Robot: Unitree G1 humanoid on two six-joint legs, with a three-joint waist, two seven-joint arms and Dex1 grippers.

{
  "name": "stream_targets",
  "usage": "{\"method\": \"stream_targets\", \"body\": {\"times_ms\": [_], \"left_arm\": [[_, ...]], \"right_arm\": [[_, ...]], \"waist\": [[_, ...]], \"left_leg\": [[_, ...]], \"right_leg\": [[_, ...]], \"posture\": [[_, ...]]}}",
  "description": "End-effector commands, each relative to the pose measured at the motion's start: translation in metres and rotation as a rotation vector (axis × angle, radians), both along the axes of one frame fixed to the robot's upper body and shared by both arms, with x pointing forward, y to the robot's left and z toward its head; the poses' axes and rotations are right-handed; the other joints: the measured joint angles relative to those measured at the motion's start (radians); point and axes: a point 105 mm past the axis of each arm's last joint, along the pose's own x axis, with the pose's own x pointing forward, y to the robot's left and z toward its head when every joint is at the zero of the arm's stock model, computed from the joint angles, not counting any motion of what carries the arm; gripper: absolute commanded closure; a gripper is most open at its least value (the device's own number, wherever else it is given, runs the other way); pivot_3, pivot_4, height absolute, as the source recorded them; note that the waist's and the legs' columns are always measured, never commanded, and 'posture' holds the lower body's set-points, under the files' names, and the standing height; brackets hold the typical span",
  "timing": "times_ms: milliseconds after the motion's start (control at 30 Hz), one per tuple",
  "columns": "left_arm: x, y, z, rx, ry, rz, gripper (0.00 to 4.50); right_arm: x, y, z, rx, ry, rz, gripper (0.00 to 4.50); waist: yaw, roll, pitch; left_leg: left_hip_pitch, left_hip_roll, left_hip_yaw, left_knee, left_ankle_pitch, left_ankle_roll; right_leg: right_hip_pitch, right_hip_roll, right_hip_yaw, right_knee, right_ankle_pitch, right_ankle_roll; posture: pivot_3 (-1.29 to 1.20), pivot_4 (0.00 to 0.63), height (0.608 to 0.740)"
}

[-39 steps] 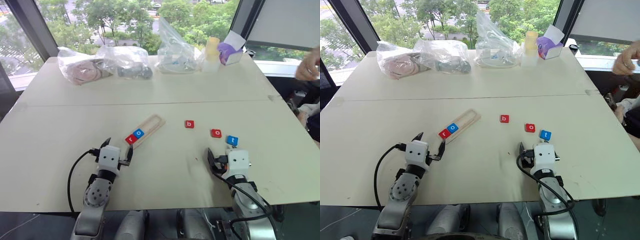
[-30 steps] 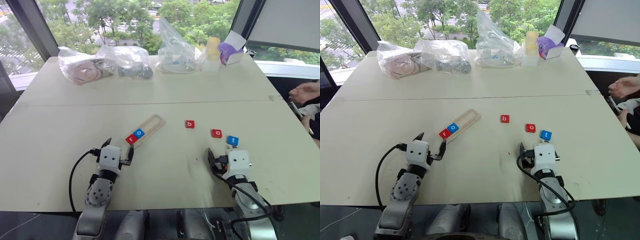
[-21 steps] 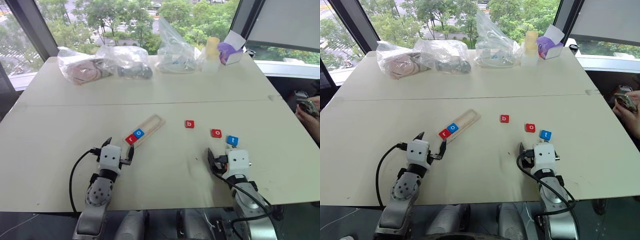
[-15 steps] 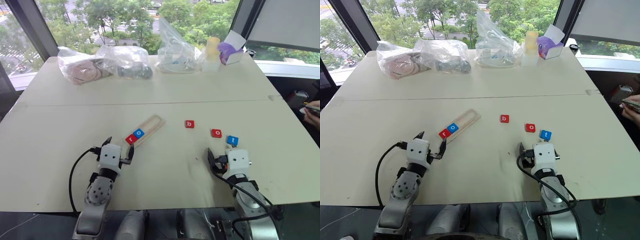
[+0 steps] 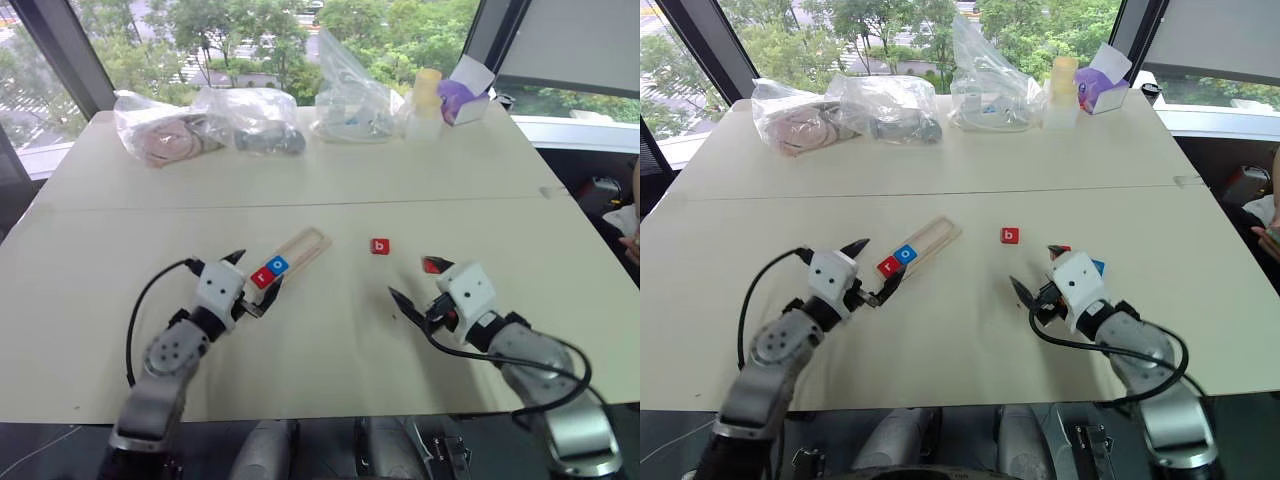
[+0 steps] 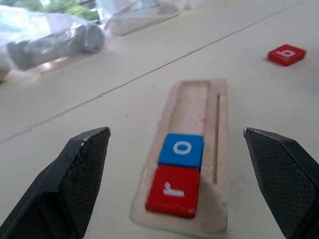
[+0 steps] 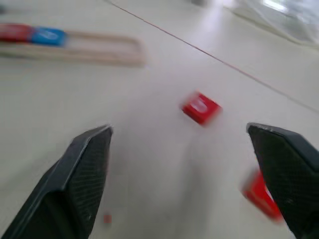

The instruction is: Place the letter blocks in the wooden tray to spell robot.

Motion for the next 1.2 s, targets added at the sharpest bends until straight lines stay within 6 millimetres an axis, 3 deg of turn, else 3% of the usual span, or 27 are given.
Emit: {"method": "stream_targets", "body": {"times_ms": [33,133,367,633,867,1200], "left_arm": [[0.013,0.017,0.005,0.027,0.007,-0.032,0.00],[0.024,0.026,-0.002,0.051,0.086,-0.085,0.00],[0.031,0.024,-0.007,0.032,0.145,-0.141,0.00],[0.016,0.010,-0.025,0.010,0.214,-0.193,0.00],[0.012,-0.004,-0.027,-0.029,0.227,-0.198,0.00],[0.015,0.001,-0.043,0.009,0.243,-0.152,0.00]], "right_arm": [[-0.006,0.008,0.015,0.002,0.041,0.129,0.06],[-0.008,0.014,0.025,-0.022,0.074,0.232,0.06],[-0.011,0.022,0.033,-0.040,0.097,0.298,0.06],[-0.013,0.027,0.029,-0.036,0.101,0.296,0.06],[-0.014,0.032,0.026,-0.024,0.095,0.287,0.06],[-0.016,0.037,0.025,-0.017,0.090,0.289,0.06]], "waist": [[0.000,0.000,0.000],[-0.001,-0.001,0.001],[0.000,-0.003,0.002],[-0.002,-0.003,0.002],[0.000,-0.003,0.002],[0.000,-0.003,0.002]], "left_leg": [[0.000,0.000,0.000,0.000,0.000,0.000],[-0.001,-0.001,0.001,0.000,0.000,0.001],[-0.003,-0.001,0.000,-0.001,-0.001,0.002],[-0.003,-0.001,0.001,-0.001,-0.001,0.002],[-0.003,-0.001,0.001,0.000,-0.001,0.002],[-0.003,-0.002,0.001,0.000,-0.001,0.002]], "right_leg": [[0.000,0.000,0.000,0.000,0.001,-0.002],[0.000,-0.001,0.000,-0.002,0.002,-0.001],[-0.001,-0.002,0.000,-0.004,0.003,0.002],[-0.001,-0.004,0.001,-0.005,0.003,0.001],[-0.001,-0.005,0.001,-0.004,0.003,0.001],[-0.001,-0.004,0.001,-0.004,0.004,0.002]], "posture": [[0.00,0.150,0.740],[0.00,0.150,0.740],[0.00,0.150,0.740],[0.00,0.150,0.740],[0.00,0.150,0.740],[0.00,0.150,0.740]]}}
